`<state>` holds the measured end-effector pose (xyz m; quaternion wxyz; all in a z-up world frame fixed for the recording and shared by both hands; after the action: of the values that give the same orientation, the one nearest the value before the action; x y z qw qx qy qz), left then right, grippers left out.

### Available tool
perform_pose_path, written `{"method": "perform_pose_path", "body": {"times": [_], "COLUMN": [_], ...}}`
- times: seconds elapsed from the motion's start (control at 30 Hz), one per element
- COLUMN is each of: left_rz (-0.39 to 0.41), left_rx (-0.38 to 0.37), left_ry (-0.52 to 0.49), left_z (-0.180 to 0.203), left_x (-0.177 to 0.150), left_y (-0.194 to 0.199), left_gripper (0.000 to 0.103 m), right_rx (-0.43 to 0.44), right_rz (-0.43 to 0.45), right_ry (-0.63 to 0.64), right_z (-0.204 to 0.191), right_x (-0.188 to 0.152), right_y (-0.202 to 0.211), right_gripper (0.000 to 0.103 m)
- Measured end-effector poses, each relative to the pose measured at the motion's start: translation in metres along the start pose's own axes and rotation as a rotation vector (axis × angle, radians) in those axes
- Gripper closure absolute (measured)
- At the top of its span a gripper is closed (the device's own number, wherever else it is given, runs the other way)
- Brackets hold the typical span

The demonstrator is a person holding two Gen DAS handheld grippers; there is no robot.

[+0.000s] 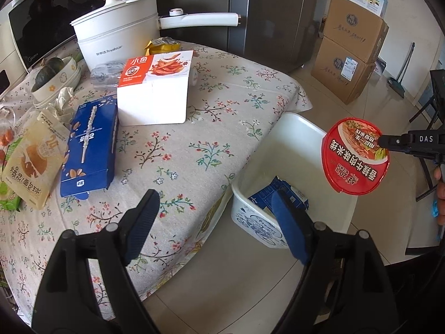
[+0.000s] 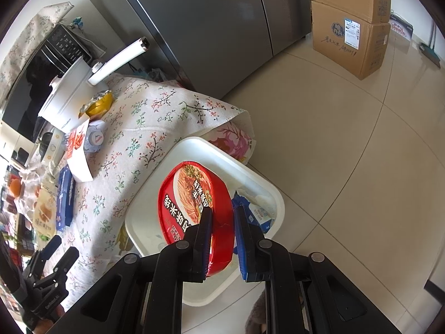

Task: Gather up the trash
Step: 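Carry the bowl and paper to the white bin and release both, then grasp the beige snack bag with the left tool while the right grasps the blue box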

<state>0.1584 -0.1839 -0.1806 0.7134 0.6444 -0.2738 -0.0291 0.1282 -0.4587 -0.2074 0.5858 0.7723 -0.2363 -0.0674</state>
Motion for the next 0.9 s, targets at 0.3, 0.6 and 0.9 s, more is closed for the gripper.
{"method": "perform_pose_path", "body": {"times": [0.3, 0.6, 0.9], "left_rz": [0.006, 0.006, 0.016], "left_rx": [0.030, 0.041, 0.111], "left_ry": [0.020, 0.050, 0.127], "left_z": [-0.015, -0.033, -0.089], "left_x": [-0.001, 0.000, 0.003], "left_y": [0.005, 0.009, 0.018], "left_gripper": [0.015, 0.014, 0.005], "right_rx": [0.001, -0.015, -0.016], "right_rz": [0.009, -0.002, -0.001], "right_ry": [0.034, 0.058, 0.095], "right_z": [-0.020, -0.041, -0.080], "right_x": [0.002, 0.003, 0.009], "right_y": [-0.001, -0.005, -0.008], "right_gripper": [0.034, 0.031, 0.020]}}
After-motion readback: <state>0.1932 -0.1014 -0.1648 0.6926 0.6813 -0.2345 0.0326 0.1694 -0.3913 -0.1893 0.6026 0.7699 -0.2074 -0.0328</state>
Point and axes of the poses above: each gripper's, at about its wrist camera, not at the fingertips, and y roughly against the way its jaws point, z to its right, x to its top, the point moved 10 cm from there along -y, roughly the way its jaws point, and after that the axes turned 14 degrees about -z, right-handed, at the moved point
